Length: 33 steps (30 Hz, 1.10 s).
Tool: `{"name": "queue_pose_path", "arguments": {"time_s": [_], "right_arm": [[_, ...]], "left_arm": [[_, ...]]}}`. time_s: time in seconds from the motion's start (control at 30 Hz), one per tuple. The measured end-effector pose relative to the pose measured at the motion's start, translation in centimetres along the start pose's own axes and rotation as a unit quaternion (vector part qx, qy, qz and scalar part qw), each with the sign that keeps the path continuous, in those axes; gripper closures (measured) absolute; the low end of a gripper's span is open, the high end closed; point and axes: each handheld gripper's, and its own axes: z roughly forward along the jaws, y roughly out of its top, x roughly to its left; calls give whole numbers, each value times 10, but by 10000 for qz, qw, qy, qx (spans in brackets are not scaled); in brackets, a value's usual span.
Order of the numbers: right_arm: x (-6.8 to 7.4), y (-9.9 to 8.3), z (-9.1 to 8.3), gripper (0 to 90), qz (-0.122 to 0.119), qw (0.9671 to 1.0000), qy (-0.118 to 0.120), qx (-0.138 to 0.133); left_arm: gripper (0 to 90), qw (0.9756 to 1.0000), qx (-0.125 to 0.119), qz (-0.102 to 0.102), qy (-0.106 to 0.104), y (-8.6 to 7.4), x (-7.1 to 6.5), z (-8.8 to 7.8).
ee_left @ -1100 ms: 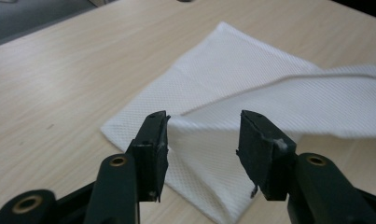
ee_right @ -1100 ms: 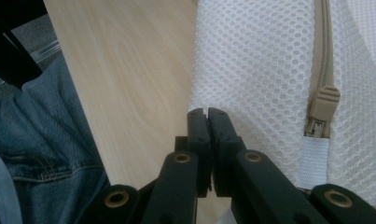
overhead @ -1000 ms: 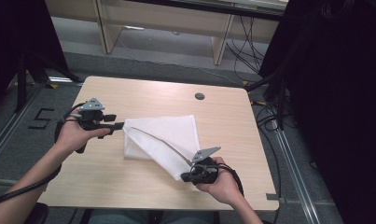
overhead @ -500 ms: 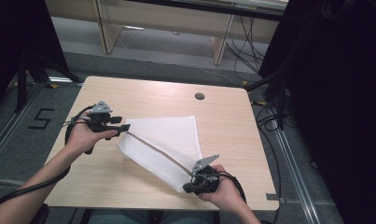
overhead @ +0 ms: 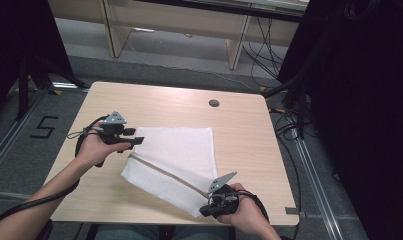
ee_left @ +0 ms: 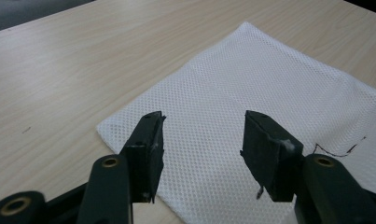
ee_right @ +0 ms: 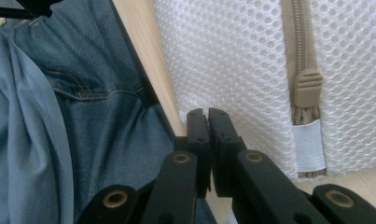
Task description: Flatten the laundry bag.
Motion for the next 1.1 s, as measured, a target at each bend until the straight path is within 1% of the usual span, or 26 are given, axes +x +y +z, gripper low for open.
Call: {"name": "queue_pose_path", "arguments": {"time_s": [0.07, 0.1, 0.17, 0.2, 0.27, 0.37, 0.43, 0.47, 0.5, 0.53, 0.57, 0.6, 0.63, 0.67, 0.7, 0.73, 0.77, 0.83, 0.87, 0.9, 0.93, 0.97, 1.0, 1.03, 1.07, 1.1], "right_arm": [[0, -1, 1, 888, 9, 10000, -10, -22], [2, -2, 0, 884, 207, 9998, 10, 64], [1, -3, 0, 875, 176, 9998, 48, 95], [1, -4, -2, 830, 259, 9995, 111, 161], [1, -4, -3, 823, 282, 9992, 151, 228], [1, -5, -10, 767, 434, 9990, 89, 114], [0, -6, -16, 731, 444, 9990, -10, 26], [-2, -6, -24, 720, 568, 9983, -112, -42], [-2, -6, -24, 720, 568, 9983, -112, -42], [-4, -6, -27, 712, 533, 9983, -186, -119], [-6, -5, -32, 712, 665, 9972, -240, -226], [-8, -4, -35, 711, 673, 9966, -326, -347], [-13, -2, -41, 709, 788, 9942, -530, -496], [-15, 0, -42, 710, 878, 9929, -610, -519], [-15, 0, -42, 710, 878, 9929, -610, -519], [-19, 2, -44, 717, 867, 9916, -786, -546], [-24, 4, -45, 750, 947, 9888, -989, -592], [-30, 9, -46, 900, 1157, 9854, -1150, -482], [-34, 11, -45, 900, 1118, 9859, -1168, -429], [-38, 14, -44, 900, 1075, 9855, -1278, -294], [-41, 17, -40, 900, 1025, 9847, -1401, -165], [-43, 18, -37, 900, 1029, 9846, -1403, -137], [-46, 21, -28, 900, 1079, 9855, -1302, -118], [-46, 21, -28, 900, 1079, 9855, -1302, -118], [-47, 22, -25, 900, 1075, 9856, -1306, -82], [-48, 24, -19, 900, 1065, 9859, -1287, 0]], "left_arm": [[477, 10000, 66, 48, -23, -3, -2, 5], [478, 9998, 140, 91, -53, -4, -3, 7], [474, 9996, 236, 162, -42, -8, -4, 13], [473, 9992, 304, 245, -23, -10, -6, 16], [473, 9987, 422, 283, -64, -13, -7, 22], [474, 9971, 625, 412, -110, -18, -9, 29], [475, 9962, 729, 456, -118, -22, -12, 33], [478, 9940, 885, 616, -172, -26, -15, 38], [480, 9940, 885, 616, -172, -26, -15, 38], [480, 9928, 958, 682, -219, -28, -17, 40], [483, 9913, 1059, 735, -253, -29, -19, 42], [485, 9900, 1125, 797, -292, -31, -20, 43], [492, 9891, 1188, 814, -312, -32, -22, 44], [496, 9872, 1264, 908, -348, -34, -25, 46], [503, 9872, 1264, 908, -348, -34, -25, 46], [503, 9858, 1321, 960, -391, -35, -27, 46], [508, 9839, 1390, 1043, -424, -36, -28, 46], [519, 9846, 1407, 910, -506, -36, -32, 43], [518, 9850, 1446, 768, -552, -36, -36, 39], [516, 9836, 1481, 844, -589, -37, -39, 32], [505, 9830, 1542, 781, -615, -39, -42, 26], [501, 9792, 1681, 933, -652, -41, -42, 21], [528, 9776, 1754, 942, -686, -46, -46, 14], [552, 9776, 1754, 942, -686, -46, -46, 14], [552, 9738, 1902, 992, -755, -49, -48, 10], [594, 9752, 1864, 908, -775, -53, -52, 9]]}}
